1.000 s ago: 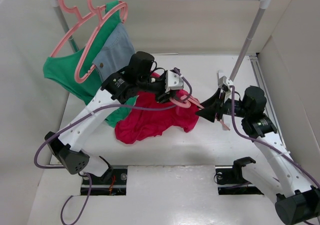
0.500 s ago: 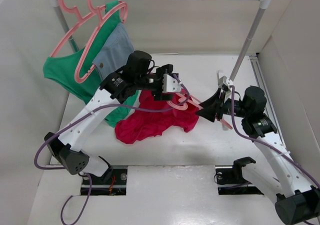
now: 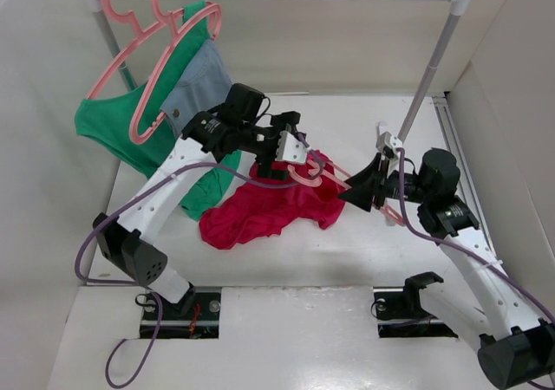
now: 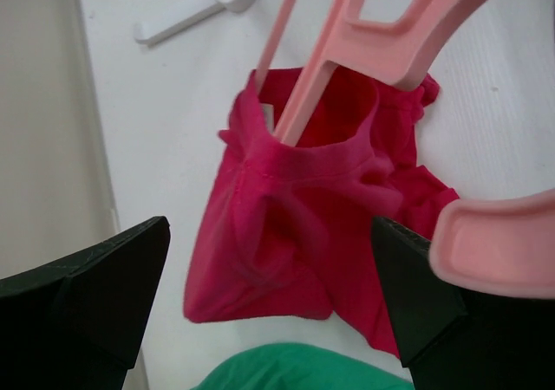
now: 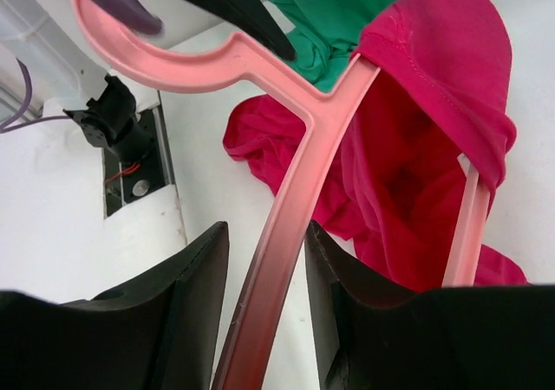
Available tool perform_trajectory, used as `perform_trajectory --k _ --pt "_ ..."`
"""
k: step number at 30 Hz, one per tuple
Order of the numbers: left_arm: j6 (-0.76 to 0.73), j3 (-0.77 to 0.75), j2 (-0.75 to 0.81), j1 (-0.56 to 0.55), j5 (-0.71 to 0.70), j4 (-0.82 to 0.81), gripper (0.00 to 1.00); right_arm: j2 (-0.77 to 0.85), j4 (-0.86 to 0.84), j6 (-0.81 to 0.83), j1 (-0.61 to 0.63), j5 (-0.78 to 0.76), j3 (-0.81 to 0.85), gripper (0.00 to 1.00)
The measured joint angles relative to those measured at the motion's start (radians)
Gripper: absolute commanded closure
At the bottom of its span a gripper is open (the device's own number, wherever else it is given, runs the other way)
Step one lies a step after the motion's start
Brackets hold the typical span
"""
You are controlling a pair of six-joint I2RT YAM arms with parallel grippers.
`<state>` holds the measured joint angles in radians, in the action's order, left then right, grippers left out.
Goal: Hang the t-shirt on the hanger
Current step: Place tshirt on hanger
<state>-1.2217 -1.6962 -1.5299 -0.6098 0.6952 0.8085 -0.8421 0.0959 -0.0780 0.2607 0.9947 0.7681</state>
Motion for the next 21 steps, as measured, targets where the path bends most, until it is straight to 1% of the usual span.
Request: perform_trajectory --k 6,11,12,15,20,21 --pt "-0.014 0.111 -0.024 0.011 0.022 -0.082 0.00 -0.021 0.024 0.008 0.002 -0.028 0.001 1.00" --pt "-0.045 0.150 -0.031 0.011 0.032 -0.144 0.10 -0.025 0.057 0.018 0.003 -0.051 0.002 1.00" --pt "-0.055 0.150 -0.035 0.011 0.035 -0.152 0.10 -0.025 0.060 0.021 0.005 -0.056 0.001 1.00" --pt "-0.074 0.154 -0.055 0.011 0.045 -0.174 0.15 -0.026 0.079 0.025 0.008 -0.077 0.001 1.00" --pt "-0.021 0.169 -0.085 0.012 0.089 -0.254 0.15 -0.040 0.117 0.031 0.010 -0.111 0.002 1.00" --pt "-0.002 0.175 -0.085 0.019 0.114 -0.283 0.12 -0.041 0.119 0.031 0.011 -0.113 0.002 1.00"
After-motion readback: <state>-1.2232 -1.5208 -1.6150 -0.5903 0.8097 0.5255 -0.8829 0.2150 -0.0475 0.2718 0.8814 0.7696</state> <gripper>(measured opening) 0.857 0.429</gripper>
